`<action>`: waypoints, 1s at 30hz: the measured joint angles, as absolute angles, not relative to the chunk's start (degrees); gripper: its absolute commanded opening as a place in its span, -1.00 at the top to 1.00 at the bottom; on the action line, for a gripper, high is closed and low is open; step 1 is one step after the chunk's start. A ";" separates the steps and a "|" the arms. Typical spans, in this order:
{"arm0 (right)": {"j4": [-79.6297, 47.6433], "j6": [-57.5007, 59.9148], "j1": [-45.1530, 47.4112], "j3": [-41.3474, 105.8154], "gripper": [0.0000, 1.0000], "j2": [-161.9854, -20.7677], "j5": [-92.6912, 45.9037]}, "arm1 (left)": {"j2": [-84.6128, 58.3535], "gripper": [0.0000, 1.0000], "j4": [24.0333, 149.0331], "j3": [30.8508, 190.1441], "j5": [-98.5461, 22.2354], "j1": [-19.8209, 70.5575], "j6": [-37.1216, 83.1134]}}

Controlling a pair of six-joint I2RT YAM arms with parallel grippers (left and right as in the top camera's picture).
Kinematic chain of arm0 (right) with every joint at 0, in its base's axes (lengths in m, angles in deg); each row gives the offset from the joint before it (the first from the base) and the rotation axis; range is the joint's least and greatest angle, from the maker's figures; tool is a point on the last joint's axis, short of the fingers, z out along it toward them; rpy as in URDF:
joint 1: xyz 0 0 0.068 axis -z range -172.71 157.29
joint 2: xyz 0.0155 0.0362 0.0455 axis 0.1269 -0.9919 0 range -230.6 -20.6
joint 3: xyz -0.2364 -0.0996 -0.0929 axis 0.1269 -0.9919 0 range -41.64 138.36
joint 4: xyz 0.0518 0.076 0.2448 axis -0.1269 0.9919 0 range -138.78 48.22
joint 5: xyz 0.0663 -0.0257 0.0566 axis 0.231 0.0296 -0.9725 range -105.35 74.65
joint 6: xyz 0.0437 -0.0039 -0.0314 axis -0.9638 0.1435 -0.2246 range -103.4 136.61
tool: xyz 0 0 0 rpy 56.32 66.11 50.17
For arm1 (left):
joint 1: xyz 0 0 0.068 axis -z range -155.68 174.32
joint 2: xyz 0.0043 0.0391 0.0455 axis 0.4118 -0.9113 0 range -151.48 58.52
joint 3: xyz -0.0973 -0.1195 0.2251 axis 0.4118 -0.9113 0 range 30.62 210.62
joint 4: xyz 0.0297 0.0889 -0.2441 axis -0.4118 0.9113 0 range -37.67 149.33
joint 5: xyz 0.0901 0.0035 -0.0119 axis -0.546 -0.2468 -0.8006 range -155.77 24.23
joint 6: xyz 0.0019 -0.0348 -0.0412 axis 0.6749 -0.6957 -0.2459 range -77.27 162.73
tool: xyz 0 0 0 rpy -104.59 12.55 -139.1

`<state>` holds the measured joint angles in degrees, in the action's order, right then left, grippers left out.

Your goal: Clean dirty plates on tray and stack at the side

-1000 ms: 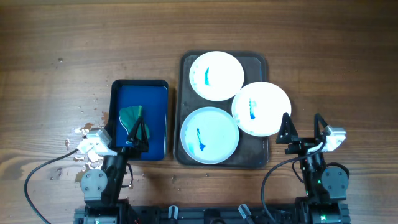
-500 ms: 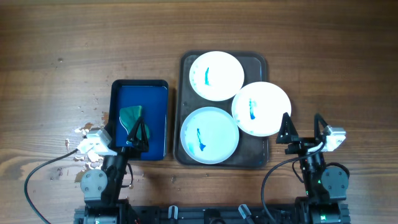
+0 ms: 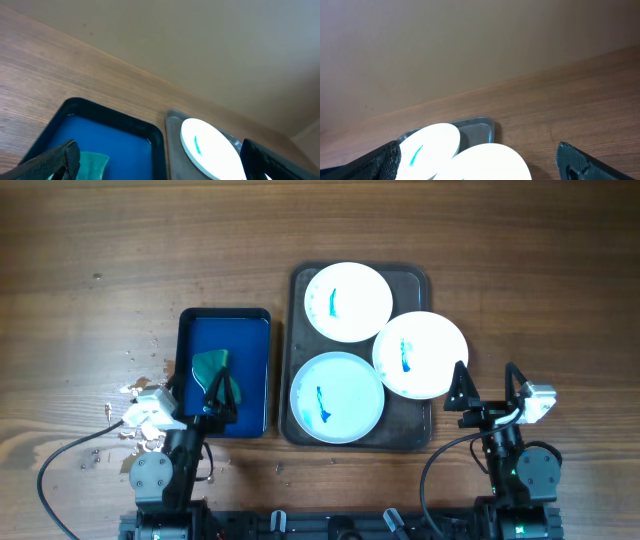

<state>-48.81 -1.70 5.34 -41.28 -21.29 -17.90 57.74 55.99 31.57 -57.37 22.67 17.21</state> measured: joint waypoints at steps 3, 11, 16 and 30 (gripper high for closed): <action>-48.81 -1.70 5.34 -41.28 -0.99 -21.29 -17.90 | 57.72 -1.00 56.01 31.57 -57.74 22.67 17.21; -52.68 -6.31 5.34 -37.85 -0.99 -21.97 -30.51 | 56.34 -1.00 58.13 35.40 -48.23 22.67 15.88; -30.32 0.86 5.34 -10.18 -0.99 -37.68 -34.75 | 35.34 -1.00 79.27 57.49 -46.96 22.65 15.68; 6.92 4.62 -3.80 13.43 -0.33 -88.17 -45.33 | -2.10 -1.00 108.51 82.46 -45.06 22.69 24.95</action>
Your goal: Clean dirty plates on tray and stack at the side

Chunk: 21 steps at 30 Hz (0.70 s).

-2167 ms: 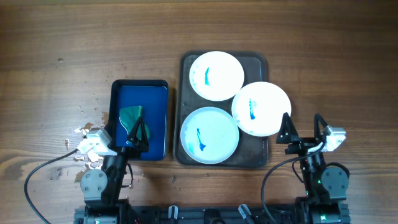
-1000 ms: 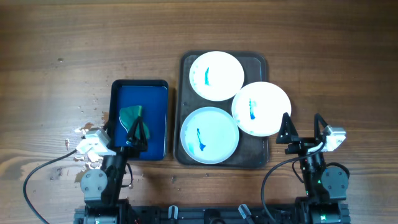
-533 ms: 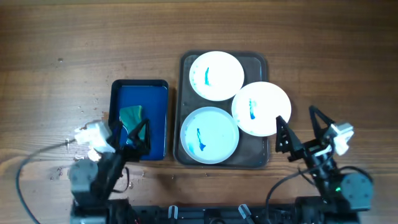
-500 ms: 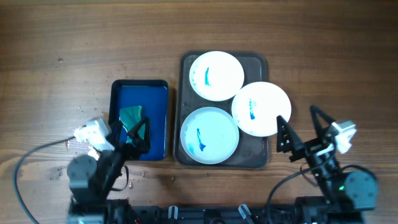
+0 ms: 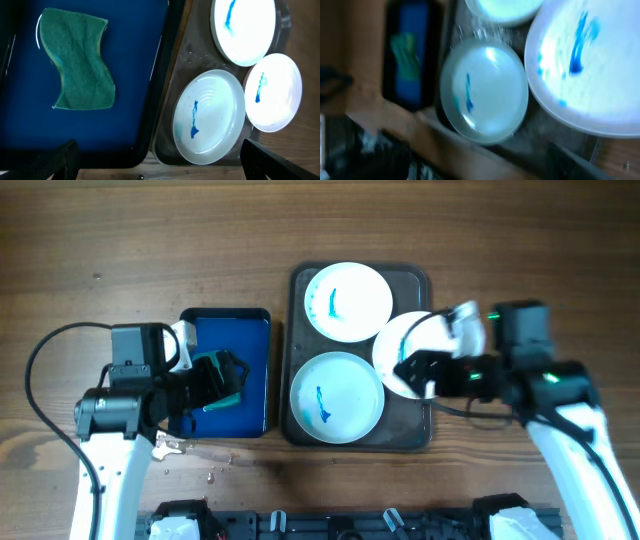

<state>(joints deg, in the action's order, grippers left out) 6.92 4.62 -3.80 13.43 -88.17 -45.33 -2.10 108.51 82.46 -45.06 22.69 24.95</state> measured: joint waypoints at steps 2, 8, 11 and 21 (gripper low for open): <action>6.95 4.97 -8.56 11.87 0.02 -93.25 -41.39 | -2.30 -0.99 108.49 82.46 -45.94 22.69 25.04; -10.71 -0.32 -19.71 2.67 0.45 -106.14 -34.29 | -2.34 -1.00 108.49 82.46 -46.61 22.69 25.04; -15.57 -3.78 -20.06 2.08 0.49 -109.66 -29.42 | -2.34 -1.00 108.20 82.46 -46.83 22.69 25.04; -23.41 -8.17 -20.21 2.21 0.92 -112.54 -25.35 | -3.96 -0.21 107.83 82.43 -51.03 22.69 23.12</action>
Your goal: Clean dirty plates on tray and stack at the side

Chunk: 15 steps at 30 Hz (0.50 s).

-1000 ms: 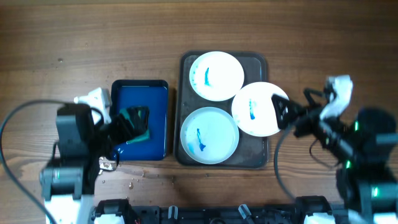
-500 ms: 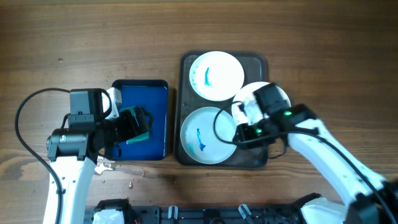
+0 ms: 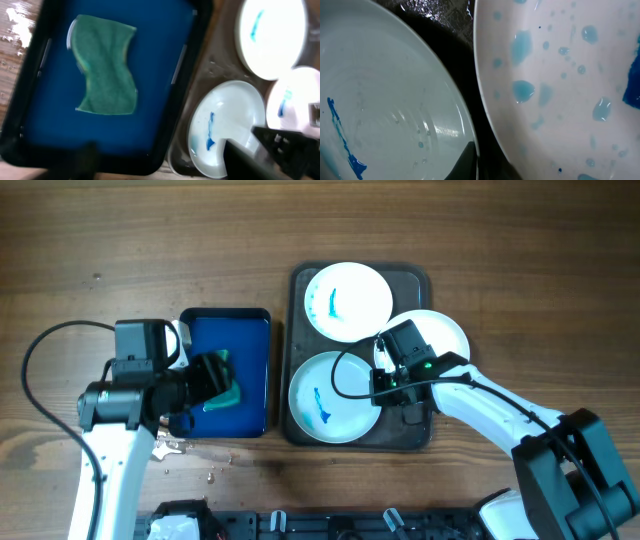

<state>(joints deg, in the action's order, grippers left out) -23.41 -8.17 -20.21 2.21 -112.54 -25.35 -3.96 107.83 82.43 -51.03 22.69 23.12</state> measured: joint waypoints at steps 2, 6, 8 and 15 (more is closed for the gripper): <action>-23.81 -8.50 -20.21 2.21 0.92 -112.57 -25.31 | -6.41 -0.20 107.29 82.30 -54.24 22.78 20.54; -24.05 -8.72 -20.21 2.21 0.91 -112.63 -25.20 | -19.89 -0.16 101.41 80.64 -58.70 22.78 18.99; -24.05 -8.72 -20.21 2.21 0.91 -112.65 -25.15 | -26.34 -0.13 98.33 80.40 -58.22 22.78 18.61; -24.05 -8.72 -20.21 2.21 0.91 -112.65 -25.15 | -36.13 0.92 93.84 80.31 -60.23 25.84 17.43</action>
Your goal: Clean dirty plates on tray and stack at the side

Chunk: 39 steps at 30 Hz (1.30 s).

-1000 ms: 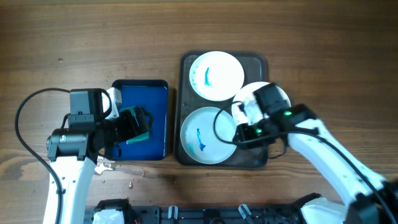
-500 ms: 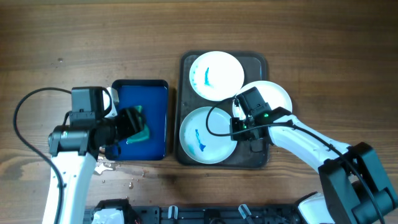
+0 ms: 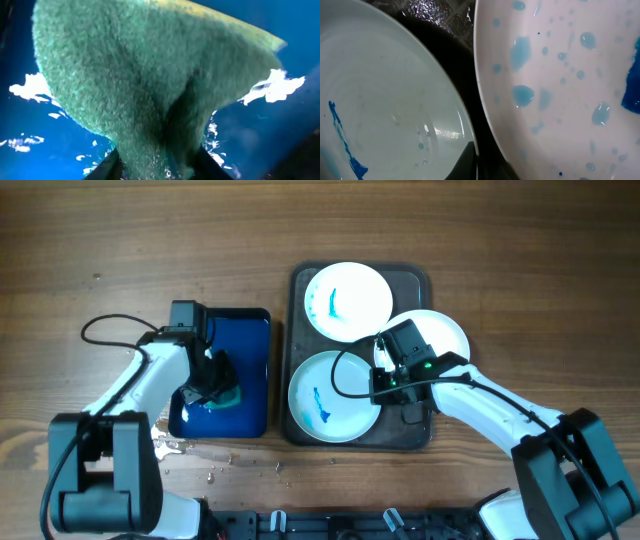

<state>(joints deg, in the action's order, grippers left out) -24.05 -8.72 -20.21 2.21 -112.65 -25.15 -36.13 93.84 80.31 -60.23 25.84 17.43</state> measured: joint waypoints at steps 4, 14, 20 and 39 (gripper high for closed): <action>-24.05 -8.69 -20.21 2.21 0.91 -112.65 -25.15 | -36.53 0.52 94.46 80.51 -61.74 26.32 16.67; -24.05 -8.72 -20.21 2.21 0.91 -112.65 -25.15 | -36.66 0.92 94.52 80.77 -62.09 27.19 16.08; -24.05 -8.69 -20.21 2.21 0.91 -112.65 -25.15 | -36.31 0.92 99.70 80.95 -61.85 27.35 16.08; -25.36 -16.61 -20.21 2.19 0.91 -112.98 -25.15 | -25.01 0.92 98.37 86.76 -56.86 46.65 9.81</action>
